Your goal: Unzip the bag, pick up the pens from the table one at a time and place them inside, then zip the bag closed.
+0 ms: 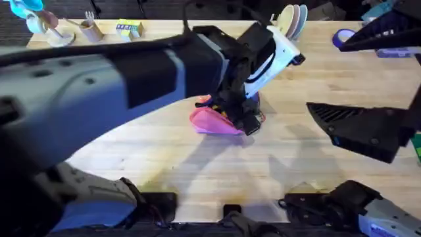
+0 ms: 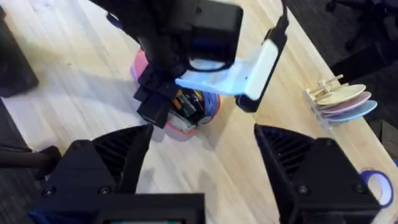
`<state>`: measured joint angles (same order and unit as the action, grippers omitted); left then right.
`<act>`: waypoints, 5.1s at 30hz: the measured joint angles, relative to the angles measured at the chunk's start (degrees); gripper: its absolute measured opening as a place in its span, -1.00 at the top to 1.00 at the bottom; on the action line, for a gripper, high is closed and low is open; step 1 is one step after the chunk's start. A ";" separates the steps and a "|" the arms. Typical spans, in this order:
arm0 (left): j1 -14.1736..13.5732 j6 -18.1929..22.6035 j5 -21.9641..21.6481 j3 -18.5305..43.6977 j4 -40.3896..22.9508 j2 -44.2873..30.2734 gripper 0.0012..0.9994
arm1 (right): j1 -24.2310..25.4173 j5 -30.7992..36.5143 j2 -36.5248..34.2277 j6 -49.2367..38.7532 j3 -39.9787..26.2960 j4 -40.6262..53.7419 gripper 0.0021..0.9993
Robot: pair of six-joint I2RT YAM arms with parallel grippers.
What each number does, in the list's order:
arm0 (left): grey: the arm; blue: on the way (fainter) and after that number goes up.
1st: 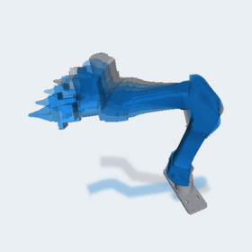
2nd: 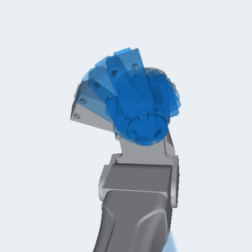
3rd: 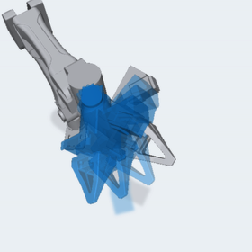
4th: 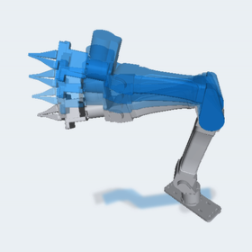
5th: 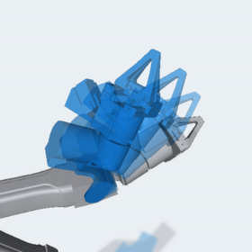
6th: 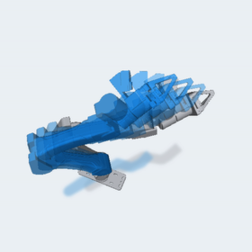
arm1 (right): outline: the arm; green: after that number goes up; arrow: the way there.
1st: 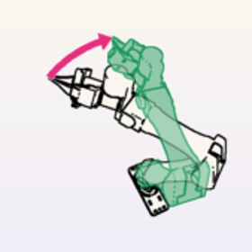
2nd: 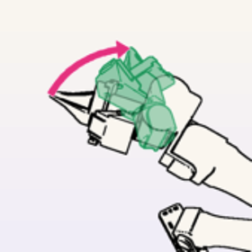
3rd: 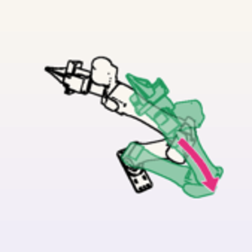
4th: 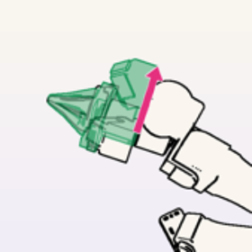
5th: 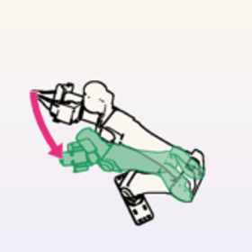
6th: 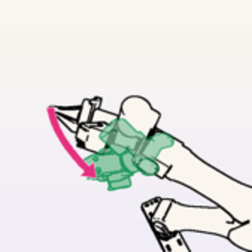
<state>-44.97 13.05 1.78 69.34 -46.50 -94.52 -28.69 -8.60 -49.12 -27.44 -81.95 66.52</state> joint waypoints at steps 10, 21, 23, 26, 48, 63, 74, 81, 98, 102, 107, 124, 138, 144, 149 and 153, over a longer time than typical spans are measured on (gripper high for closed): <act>7.96 -0.14 3.66 -0.02 -4.45 13.99 -0.99 | 0.00 0.00 0.00 0.00 0.00 0.00 -1.00; 16.78 2.84 11.74 -0.04 -9.96 16.16 -0.99 | 0.00 0.00 0.00 0.00 0.00 0.00 -1.00; 18.12 3.36 12.23 -0.04 -10.69 16.16 -0.99 | 0.00 0.00 0.00 0.00 0.00 0.00 -1.00; 22.12 4.15 12.58 -0.04 -12.08 16.16 -0.99 | 0.00 0.01 0.00 0.00 0.00 0.00 -1.00; 26.39 18.08 12.44 -0.04 -14.89 16.16 -0.99 | 0.00 0.00 0.00 0.00 0.00 0.00 -1.00; 58.73 77.51 36.43 -0.11 -32.44 16.16 -0.99 | 0.00 0.00 0.00 0.00 0.00 0.00 -1.00; 64.74 90.32 43.38 -13.89 -21.60 16.16 -0.99 | 0.00 0.00 0.00 0.00 0.00 -1.86 -1.00; 64.74 90.50 44.34 -14.84 -19.47 16.16 -0.99 | -0.02 -1.30 -3.10 0.02 0.00 -1.88 -1.00; 64.74 90.50 45.01 -14.86 -19.50 16.16 -0.99 | -6.04 -15.84 -15.92 8.12 0.00 -6.74 -1.00; 64.74 90.50 45.00 -14.86 -19.50 16.15 -0.99 | -8.84 -16.29 -18.91 11.00 0.00 -8.75 -1.00; 64.74 90.50 45.01 -14.86 -19.50 16.15 -0.99 | -12.30 -16.77 -22.55 12.48 0.00 -9.27 -0.99; 64.74 90.50 44.98 -14.86 -19.50 16.16 -0.99 | -14.82 -17.20 -34.29 19.69 0.00 -25.13 -1.00; 64.74 90.50 45.00 -14.86 -19.50 16.15 -0.99 | -14.80 -13.09 -42.03 40.94 0.00 -27.30 -0.99; 64.74 90.50 45.01 -14.86 -19.50 16.16 -0.99 | -14.80 -8.58 -44.10 40.94 0.00 -27.50 -1.00; 64.74 90.50 45.01 -14.86 -19.50 16.16 -0.99 | -14.80 -5.53 -44.35 40.88 0.00 -27.53 -1.00; 64.74 90.50 45.00 -14.86 -19.50 16.16 -0.99 | -14.80 -4.21 -44.39 40.65 0.00 -27.56 -1.00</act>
<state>19.77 103.55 46.78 54.48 -66.00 -78.37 -43.48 -12.81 -93.51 13.21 -81.95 38.96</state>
